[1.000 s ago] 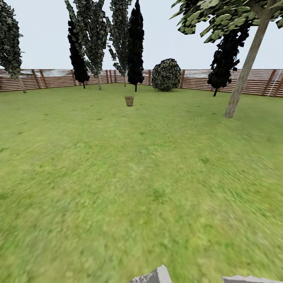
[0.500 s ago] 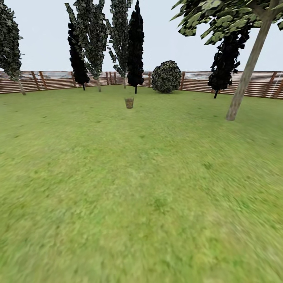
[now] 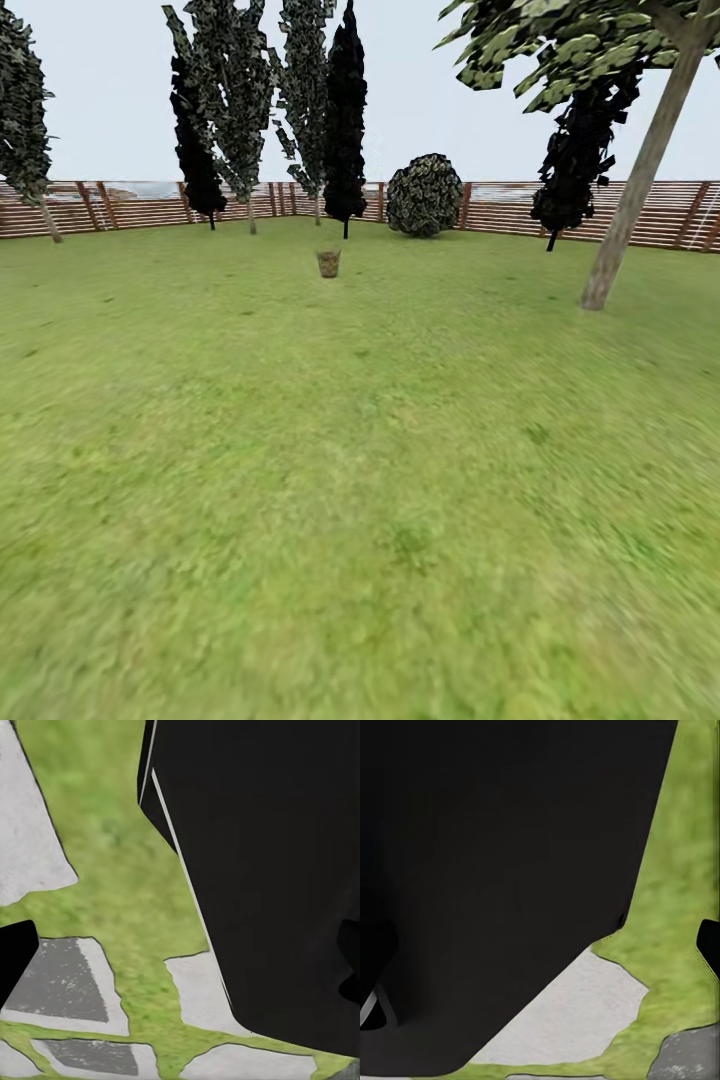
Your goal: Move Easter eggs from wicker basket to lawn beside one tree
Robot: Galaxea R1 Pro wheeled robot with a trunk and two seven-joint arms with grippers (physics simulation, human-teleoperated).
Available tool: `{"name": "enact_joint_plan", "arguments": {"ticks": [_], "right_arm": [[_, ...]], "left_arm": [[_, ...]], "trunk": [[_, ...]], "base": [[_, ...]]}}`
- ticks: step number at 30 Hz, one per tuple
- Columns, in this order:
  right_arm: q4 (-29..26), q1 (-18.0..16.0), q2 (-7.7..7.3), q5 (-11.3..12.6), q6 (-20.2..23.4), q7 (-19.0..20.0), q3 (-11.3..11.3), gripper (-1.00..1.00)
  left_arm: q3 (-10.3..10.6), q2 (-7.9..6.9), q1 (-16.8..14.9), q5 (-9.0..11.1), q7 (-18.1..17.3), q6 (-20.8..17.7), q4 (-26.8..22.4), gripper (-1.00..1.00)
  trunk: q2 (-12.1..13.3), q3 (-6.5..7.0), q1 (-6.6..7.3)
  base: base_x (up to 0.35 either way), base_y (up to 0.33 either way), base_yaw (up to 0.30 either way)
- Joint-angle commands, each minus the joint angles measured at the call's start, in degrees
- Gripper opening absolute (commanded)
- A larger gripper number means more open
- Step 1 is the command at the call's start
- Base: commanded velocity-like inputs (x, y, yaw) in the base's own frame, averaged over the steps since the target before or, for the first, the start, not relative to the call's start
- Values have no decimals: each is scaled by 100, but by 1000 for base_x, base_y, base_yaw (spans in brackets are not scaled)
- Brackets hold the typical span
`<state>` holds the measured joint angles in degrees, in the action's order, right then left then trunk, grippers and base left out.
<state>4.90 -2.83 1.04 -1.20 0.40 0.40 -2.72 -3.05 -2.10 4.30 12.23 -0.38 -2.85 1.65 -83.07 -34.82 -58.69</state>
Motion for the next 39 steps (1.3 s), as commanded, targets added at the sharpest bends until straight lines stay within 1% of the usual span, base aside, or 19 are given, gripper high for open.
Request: {"name": "enact_joint_plan", "arguments": {"ticks": [1, 30, 33, 39], "right_arm": [[11, -7, 1, -12, 4, 4, -27, 100], [11, -7, 1, -12, -4, 2, -27, 100], [11, -7, 1, -12, -1, -1, -28, 100], [11, -7, 1, -11, 2, -24, -27, 100]], "left_arm": [[-29, -1, 1, 25, -2, -23, -6, 100], [-29, -1, 1, 25, -3, -23, -6, 100], [-29, -1, 1, 25, -5, -23, -6, 100], [-29, -1, 1, 25, -5, -23, -6, 100]], "trunk": [[-1, -2, -4], [-1, -2, -4], [-1, -2, -4], [-1, -2, -4]], "base": [[317, 0, 0], [317, 0, 1], [317, 0, 122], [317, 0, 243]]}}
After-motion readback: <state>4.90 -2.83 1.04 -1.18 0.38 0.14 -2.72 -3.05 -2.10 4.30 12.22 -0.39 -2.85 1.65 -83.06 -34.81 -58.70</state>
